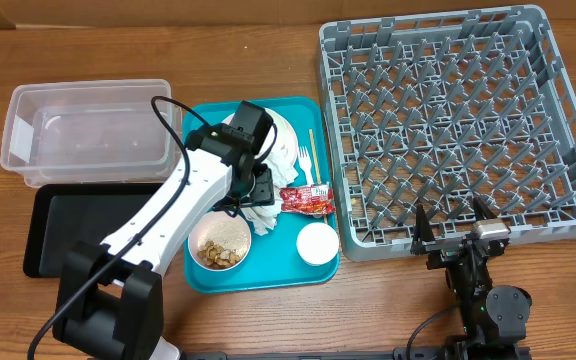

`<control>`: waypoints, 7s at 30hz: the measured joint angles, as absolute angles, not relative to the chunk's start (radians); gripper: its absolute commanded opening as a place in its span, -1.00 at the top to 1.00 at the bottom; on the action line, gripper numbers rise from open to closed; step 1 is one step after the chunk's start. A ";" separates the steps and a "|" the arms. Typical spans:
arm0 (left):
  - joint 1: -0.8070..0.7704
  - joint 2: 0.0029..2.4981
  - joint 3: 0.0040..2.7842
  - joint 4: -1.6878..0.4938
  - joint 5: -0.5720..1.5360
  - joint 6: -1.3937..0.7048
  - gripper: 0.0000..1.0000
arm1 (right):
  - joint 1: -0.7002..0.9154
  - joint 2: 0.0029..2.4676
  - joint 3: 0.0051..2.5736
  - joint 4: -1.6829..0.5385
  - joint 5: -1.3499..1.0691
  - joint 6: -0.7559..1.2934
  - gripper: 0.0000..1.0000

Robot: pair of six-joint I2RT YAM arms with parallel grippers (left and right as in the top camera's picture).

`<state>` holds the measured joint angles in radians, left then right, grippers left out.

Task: Sort waste into correct bins and load items into the dishwasher
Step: 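Grasp the crumpled white tissue with the left gripper and lift, then carry the tissue to the clear plastic bin and release it, then return the left gripper to the tray and grasp the remaining tissue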

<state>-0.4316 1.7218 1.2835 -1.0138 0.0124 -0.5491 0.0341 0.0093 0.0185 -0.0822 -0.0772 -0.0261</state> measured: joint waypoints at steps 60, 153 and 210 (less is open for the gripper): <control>-0.395 1.724 1.679 -1.273 0.044 -0.389 0.92 | 0.034 0.009 0.019 -0.083 -0.078 -0.027 -1.00; -0.059 1.797 1.773 -1.293 0.173 -0.224 -0.64 | 0.034 0.009 0.019 -0.082 -0.077 -0.026 -1.00; -0.315 1.797 1.208 -0.622 0.108 -0.225 -0.45 | 0.034 0.009 0.019 -0.082 -0.077 -0.027 -1.00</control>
